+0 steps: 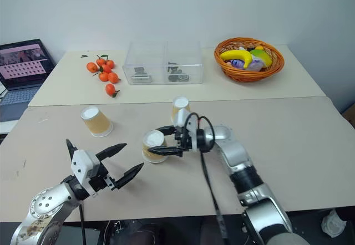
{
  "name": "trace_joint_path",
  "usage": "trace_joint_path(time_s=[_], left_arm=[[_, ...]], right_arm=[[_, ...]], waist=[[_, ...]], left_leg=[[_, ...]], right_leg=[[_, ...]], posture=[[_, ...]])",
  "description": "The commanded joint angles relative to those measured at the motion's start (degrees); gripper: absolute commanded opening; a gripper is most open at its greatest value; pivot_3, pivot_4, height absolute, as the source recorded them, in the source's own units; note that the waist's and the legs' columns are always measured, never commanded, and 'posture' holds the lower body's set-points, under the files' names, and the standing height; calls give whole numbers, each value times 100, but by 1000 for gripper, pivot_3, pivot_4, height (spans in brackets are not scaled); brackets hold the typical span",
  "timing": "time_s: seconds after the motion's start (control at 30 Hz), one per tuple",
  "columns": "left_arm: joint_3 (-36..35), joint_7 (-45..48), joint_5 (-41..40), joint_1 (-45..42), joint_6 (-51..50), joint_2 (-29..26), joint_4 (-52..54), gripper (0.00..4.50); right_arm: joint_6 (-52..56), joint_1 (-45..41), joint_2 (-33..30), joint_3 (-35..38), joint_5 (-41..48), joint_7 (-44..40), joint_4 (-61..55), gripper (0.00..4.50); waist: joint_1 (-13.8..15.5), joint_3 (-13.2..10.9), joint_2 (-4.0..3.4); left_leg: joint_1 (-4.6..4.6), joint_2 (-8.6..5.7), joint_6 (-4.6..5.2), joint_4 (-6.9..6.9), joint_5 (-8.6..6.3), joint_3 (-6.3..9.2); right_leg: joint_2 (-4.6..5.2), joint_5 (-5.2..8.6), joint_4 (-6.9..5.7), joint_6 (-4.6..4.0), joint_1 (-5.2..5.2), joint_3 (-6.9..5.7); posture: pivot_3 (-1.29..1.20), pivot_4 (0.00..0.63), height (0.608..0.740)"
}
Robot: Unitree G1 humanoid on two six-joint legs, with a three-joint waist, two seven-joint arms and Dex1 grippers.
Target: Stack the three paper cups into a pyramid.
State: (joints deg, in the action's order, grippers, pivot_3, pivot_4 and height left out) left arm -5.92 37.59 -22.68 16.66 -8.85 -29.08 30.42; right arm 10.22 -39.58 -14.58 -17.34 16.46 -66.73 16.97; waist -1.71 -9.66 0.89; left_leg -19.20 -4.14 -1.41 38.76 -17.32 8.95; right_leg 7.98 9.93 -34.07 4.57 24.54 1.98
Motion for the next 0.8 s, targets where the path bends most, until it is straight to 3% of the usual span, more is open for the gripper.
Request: trace_joint_path(time_s=[0.03,0.33,0.77,0.8], left_arm=[[-143,-173,40,207,127,83,382,4500],[-179,-348,127,555,167,196,633,4500],[-101,-289,124,173,135,189,392,4500],[-92,-278,123,147,135,190,370,4500]], right_arm=[[-660,-494,191,57,-210,-161,771,2703],[-1441,-1374,389,435,-416,-249,2393,2703],[-1300,-1060,595,416,-500,-343,2252,2703],[-1251,-1042,616,424,-487,-329,2250,3194]], waist=[[-11,0,0],[-76,0,-1],[-98,1,-2],[-99,1,-2]], left_leg=[[0,0,-1,0,0,0],[-10,31,-17,-2,-8,-22],[-9,47,-19,-3,-10,-40],[-8,48,-19,-2,-10,-40]], right_leg=[[-1,0,-1,-1,3,1],[-42,-12,-8,-21,47,34],[-57,-17,-11,-33,57,42],[-59,-18,-12,-33,57,42]], posture=[[0,150,728],[0,150,728],[0,150,728],[0,150,728]])
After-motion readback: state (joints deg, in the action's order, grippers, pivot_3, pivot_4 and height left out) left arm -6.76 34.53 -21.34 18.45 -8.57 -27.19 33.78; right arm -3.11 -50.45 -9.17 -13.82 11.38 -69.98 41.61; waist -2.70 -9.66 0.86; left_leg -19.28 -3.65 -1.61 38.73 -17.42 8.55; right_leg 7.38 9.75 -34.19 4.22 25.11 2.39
